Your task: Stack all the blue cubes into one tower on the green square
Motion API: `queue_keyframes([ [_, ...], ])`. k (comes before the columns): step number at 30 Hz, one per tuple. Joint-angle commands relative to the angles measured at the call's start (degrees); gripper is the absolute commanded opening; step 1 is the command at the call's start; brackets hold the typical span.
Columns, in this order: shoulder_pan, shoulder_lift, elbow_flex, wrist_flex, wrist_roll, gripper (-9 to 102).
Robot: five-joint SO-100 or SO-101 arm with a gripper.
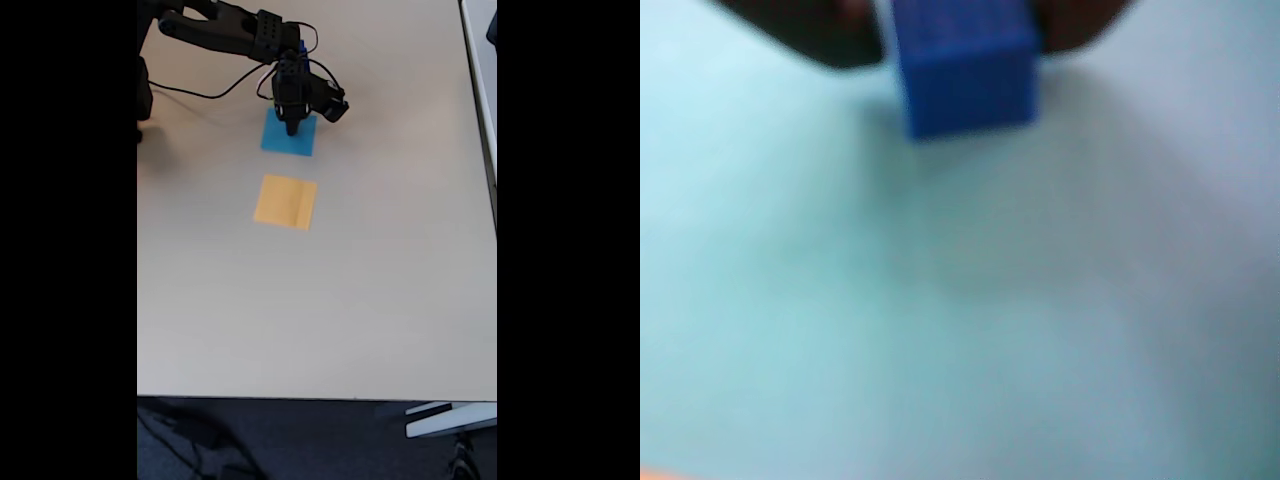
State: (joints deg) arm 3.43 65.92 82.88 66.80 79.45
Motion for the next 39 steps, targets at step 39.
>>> queue_keyframes([
  [39, 0.2, 12.1, -3.4, 1.4, 0.2, 0],
])
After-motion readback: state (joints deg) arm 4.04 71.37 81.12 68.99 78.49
